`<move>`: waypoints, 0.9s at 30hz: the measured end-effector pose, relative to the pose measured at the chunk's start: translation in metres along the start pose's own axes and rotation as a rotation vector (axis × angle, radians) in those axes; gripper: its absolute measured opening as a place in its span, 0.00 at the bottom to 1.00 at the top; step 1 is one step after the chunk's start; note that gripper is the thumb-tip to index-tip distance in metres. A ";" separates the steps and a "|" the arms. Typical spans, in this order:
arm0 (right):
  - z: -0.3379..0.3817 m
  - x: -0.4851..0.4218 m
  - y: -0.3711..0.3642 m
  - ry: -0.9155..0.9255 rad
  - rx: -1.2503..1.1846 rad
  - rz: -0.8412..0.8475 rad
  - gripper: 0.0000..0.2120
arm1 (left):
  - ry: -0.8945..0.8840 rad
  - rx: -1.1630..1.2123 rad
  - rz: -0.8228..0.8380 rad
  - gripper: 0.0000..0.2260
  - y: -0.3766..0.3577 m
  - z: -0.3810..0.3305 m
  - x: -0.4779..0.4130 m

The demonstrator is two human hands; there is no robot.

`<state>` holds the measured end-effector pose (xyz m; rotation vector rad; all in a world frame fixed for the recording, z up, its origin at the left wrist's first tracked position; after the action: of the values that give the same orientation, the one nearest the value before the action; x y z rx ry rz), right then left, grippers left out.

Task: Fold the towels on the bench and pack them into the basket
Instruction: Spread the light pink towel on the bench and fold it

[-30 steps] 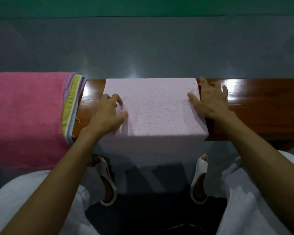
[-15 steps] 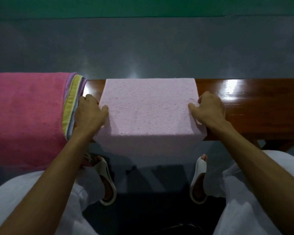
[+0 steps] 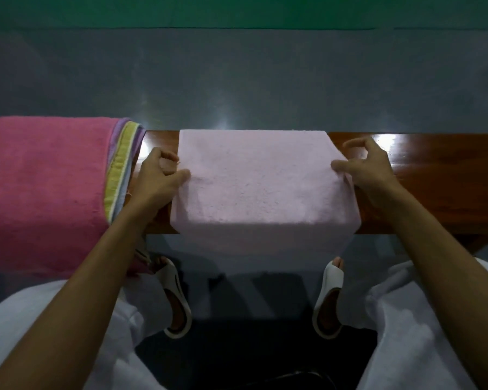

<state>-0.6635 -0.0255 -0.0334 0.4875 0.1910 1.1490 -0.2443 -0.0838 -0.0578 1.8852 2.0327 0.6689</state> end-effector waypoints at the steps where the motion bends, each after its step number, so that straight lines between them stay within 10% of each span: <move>1: -0.001 0.002 -0.002 -0.007 -0.052 0.064 0.20 | 0.002 0.005 0.040 0.17 0.001 0.003 -0.002; 7: -0.010 0.002 -0.003 0.020 -0.058 0.231 0.18 | -0.023 0.019 0.171 0.19 0.002 0.005 -0.002; 27: -0.010 0.004 0.023 0.181 0.006 -0.068 0.13 | -0.163 -0.115 -0.063 0.13 0.032 -0.007 0.006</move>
<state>-0.6845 -0.0118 -0.0313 0.3788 0.3657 1.1260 -0.2212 -0.0779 -0.0349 1.7436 1.9016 0.5821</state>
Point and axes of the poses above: each hand's wrist, its own x-axis away from the middle knuckle, its own y-axis out of the back of the hand, z = x × y, the point moved 7 cm from there along -x, towards the middle knuckle, and after that the axes turned 1 degree about x, right-handed, at the moved point
